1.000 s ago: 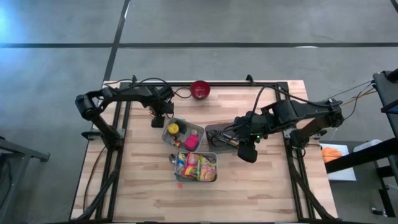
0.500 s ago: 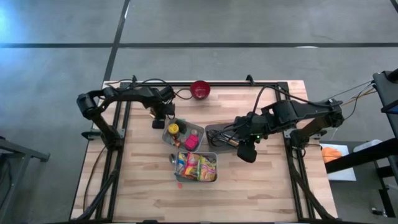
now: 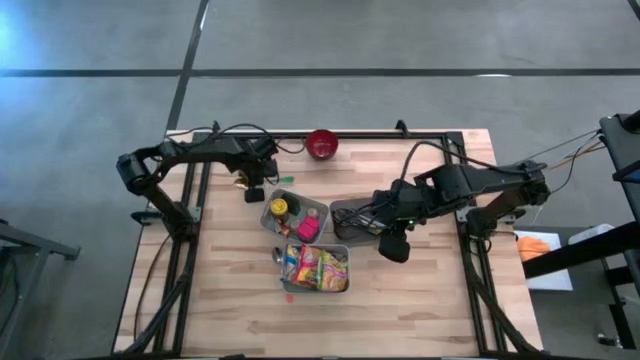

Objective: Pick & Place Food Item
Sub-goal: Put the green spoon into the black bin

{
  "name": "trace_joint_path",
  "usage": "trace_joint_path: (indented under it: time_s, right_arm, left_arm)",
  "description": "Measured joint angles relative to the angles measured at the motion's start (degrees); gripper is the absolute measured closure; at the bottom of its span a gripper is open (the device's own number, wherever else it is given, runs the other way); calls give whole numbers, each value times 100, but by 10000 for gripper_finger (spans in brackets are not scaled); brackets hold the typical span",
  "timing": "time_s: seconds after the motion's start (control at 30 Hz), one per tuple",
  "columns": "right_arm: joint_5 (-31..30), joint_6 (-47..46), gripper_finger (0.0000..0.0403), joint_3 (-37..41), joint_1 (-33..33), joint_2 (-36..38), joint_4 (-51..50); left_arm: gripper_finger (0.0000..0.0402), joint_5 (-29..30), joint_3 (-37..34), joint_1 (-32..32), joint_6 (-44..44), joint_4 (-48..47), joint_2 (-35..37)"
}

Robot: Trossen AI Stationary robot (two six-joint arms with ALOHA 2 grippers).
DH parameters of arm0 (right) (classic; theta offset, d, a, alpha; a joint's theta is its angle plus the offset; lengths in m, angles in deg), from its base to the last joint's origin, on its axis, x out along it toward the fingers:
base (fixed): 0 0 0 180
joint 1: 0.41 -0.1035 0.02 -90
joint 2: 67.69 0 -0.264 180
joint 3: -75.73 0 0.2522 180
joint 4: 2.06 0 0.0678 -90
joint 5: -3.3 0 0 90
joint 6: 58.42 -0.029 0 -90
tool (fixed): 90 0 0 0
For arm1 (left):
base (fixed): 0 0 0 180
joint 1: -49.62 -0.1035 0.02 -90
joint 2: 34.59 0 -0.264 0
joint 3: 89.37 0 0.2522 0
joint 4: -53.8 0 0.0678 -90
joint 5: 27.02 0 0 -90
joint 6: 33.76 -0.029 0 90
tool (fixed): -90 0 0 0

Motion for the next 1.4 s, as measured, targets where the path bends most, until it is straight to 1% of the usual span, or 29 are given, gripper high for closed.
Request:
trace_joint_path:
  time_s: [0.07, 0.13, 0.2, 0.27, 0.33, 0.43, 0.57, 0.67, 0.7, 0.77, 0.83, 0.9, 0.97, 1.07, 1.13, 1.23, 1.4]
  right_arm:
    - [-63, 140, 209, 2, 0, -83, 5]
    - [-156, 503, 209, 3, 0, -160, 22]
    - [-341, 1060, 209, 3, 0, -248, 99]
    - [-684, 1677, 209, 3, 0, -364, 236]
    - [-903, 2278, 209, 3, 2, -455, 367]
    - [-927, 2968, 209, -22, 32, -547, 567]
    - [-924, 3576, 209, -144, 72, -675, 809]
    - [-935, 4076, 209, -284, 132, -740, 960]
    - [-947, 4179, 209, -322, 139, -761, 979]
    - [-1071, 4397, 209, -411, 164, -796, 1127]
    - [-1238, 4656, 209, -456, 166, -802, 1291]
    - [-1477, 4988, 209, -471, 166, -799, 1639]
    - [-1662, 5301, 209, -475, 166, -791, 1933]
    - [-1674, 5573, 209, -514, 170, -791, 2187]
    - [-1674, 5715, 209, -568, 170, -802, 2244]
    - [-1674, 6035, 209, -587, 172, -804, 2282]
    - [-1748, 6660, 209, -585, 177, -813, 2456]
  left_arm:
    - [400, -59, 17, 20, 36, -202, 87]
    - [400, -99, 56, 18, 232, -411, 182]
    - [401, -115, 158, 7, 454, -644, 303]
    - [401, -199, 272, 9, 654, -1011, 401]
    - [401, -315, 396, 20, 833, -1345, 527]
    - [401, -529, 592, 11, 1086, -1780, 803]
    - [401, -1165, 781, 42, 1456, -2095, 1292]
    - [401, -1861, 845, 80, 1940, -2147, 1726]
    - [401, -2109, 871, 119, 2231, -2112, 1854]
    - [401, -2440, 903, 247, 3136, -1980, 2077]
    - [401, -2545, 994, 497, 4332, -1948, 2168]
    - [401, -2589, 1127, 817, 5177, -1918, 2191]
    - [401, -2616, 1293, 1270, 5566, -1664, 2193]
    - [401, -2685, 1554, 1965, 5917, -1094, 2156]
    - [401, -2697, 1726, 2314, 6135, -731, 2110]
    - [401, -2762, 1938, 2576, 6579, -381, 2019]
    - [401, -3270, 2133, 2716, 7278, 406, 1732]
